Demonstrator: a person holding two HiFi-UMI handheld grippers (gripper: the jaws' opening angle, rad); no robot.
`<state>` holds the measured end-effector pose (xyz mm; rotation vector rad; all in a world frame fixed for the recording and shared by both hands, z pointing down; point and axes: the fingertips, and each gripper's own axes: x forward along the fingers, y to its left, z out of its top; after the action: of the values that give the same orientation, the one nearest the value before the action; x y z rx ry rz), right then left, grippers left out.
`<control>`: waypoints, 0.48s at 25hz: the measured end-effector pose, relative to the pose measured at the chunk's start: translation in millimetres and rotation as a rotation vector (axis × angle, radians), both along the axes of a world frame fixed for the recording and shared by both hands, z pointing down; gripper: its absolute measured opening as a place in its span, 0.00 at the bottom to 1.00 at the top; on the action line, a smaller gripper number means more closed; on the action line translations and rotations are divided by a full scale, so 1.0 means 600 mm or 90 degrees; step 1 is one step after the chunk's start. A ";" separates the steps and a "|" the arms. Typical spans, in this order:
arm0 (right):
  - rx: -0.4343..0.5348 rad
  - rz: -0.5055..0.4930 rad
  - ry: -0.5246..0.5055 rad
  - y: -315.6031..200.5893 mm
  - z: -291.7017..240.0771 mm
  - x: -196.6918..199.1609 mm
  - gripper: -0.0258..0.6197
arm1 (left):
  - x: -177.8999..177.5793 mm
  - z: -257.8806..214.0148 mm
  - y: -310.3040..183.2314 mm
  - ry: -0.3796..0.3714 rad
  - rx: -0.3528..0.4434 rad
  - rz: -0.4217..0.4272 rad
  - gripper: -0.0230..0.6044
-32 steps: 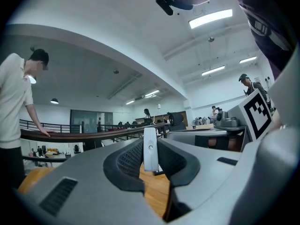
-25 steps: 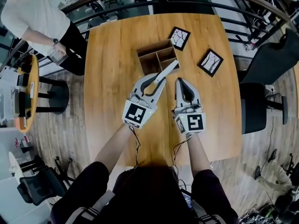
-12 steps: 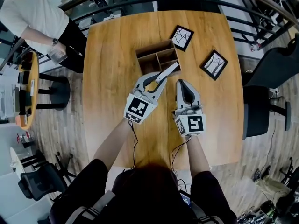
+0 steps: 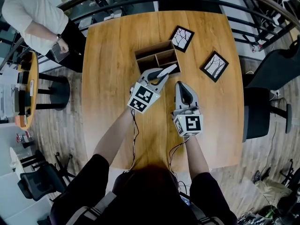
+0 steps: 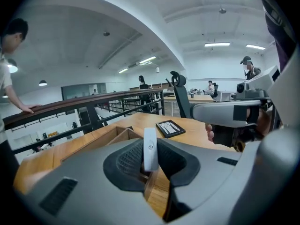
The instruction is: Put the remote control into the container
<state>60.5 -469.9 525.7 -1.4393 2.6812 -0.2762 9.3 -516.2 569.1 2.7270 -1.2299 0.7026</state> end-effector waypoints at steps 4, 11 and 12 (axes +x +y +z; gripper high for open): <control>-0.004 -0.008 0.001 0.001 0.006 -0.007 0.07 | 0.007 0.028 -0.013 -0.005 -0.021 0.008 0.17; -0.012 -0.010 0.003 0.002 0.019 -0.007 0.07 | 0.005 0.049 -0.028 -0.016 -0.043 0.001 0.17; -0.013 -0.008 0.002 0.001 0.020 -0.006 0.07 | 0.005 0.050 -0.028 -0.017 -0.043 0.001 0.17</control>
<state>56.9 -469.4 537.6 -1.4294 2.6992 -0.3044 12.3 -532.7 598.8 2.6736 -1.1874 0.7673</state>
